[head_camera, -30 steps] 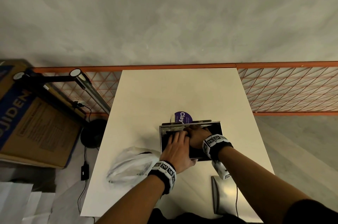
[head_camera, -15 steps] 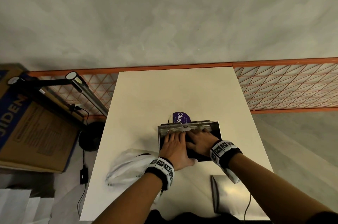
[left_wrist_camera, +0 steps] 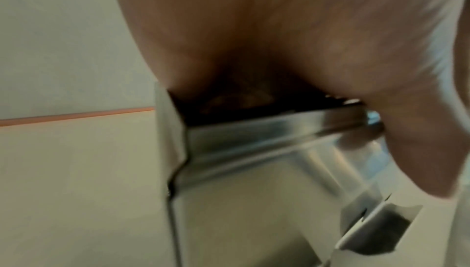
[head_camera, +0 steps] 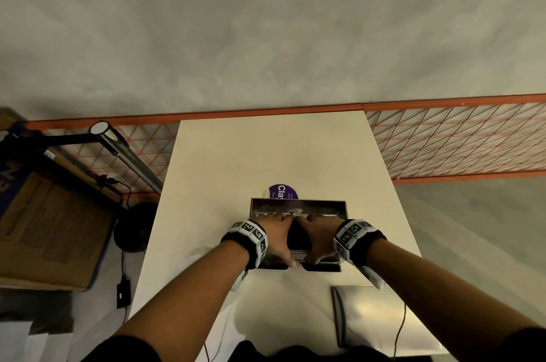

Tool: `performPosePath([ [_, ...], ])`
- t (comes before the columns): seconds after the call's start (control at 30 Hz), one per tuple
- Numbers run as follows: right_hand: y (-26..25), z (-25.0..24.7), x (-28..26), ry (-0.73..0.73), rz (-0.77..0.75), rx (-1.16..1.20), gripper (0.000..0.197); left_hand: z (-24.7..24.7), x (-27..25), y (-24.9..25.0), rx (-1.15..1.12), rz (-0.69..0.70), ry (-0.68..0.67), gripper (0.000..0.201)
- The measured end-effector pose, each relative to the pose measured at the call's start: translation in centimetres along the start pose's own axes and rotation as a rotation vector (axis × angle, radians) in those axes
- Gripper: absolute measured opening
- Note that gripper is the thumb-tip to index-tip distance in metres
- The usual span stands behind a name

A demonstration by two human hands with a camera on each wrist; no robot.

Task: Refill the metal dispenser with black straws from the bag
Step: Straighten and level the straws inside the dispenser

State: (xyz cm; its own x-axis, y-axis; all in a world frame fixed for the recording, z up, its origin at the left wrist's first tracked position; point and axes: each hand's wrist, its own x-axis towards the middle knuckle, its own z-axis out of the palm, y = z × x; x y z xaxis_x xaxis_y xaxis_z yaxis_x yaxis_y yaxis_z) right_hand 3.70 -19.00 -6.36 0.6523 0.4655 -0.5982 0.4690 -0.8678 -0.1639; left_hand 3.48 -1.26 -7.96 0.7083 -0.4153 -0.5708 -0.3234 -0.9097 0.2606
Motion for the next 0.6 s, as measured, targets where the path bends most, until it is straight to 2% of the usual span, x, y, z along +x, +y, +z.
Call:
performPosePath([
  [0.17, 0.4, -1.1, 0.3, 0.032, -0.049, -0.026, 0.117, 0.3, 0.1, -0.1, 0.005, 0.011, 0.184, 0.097],
  [0.23, 0.7, -2.1, 0.6, 0.061, -0.075, -0.045, 0.120, 0.2, 0.1, 0.0, -0.011, -0.008, 0.260, 0.095],
  [0.33, 1.0, -3.0, 1.0, 0.101, -0.092, -0.063, 0.121, -0.5, 0.1, -0.1, -0.029, -0.022, 0.296, 0.092],
  [0.47, 0.8, -2.4, -0.1, 0.249, -0.115, -0.051, 0.110, -0.3, -0.6, 0.0, -0.018, -0.003, 0.367, 0.090],
  [0.6, 0.1, -0.3, -1.3, 0.331, -0.084, -0.120, 0.103, 1.8, -1.6, 0.6, 0.066, 0.001, 0.433, 0.084],
])
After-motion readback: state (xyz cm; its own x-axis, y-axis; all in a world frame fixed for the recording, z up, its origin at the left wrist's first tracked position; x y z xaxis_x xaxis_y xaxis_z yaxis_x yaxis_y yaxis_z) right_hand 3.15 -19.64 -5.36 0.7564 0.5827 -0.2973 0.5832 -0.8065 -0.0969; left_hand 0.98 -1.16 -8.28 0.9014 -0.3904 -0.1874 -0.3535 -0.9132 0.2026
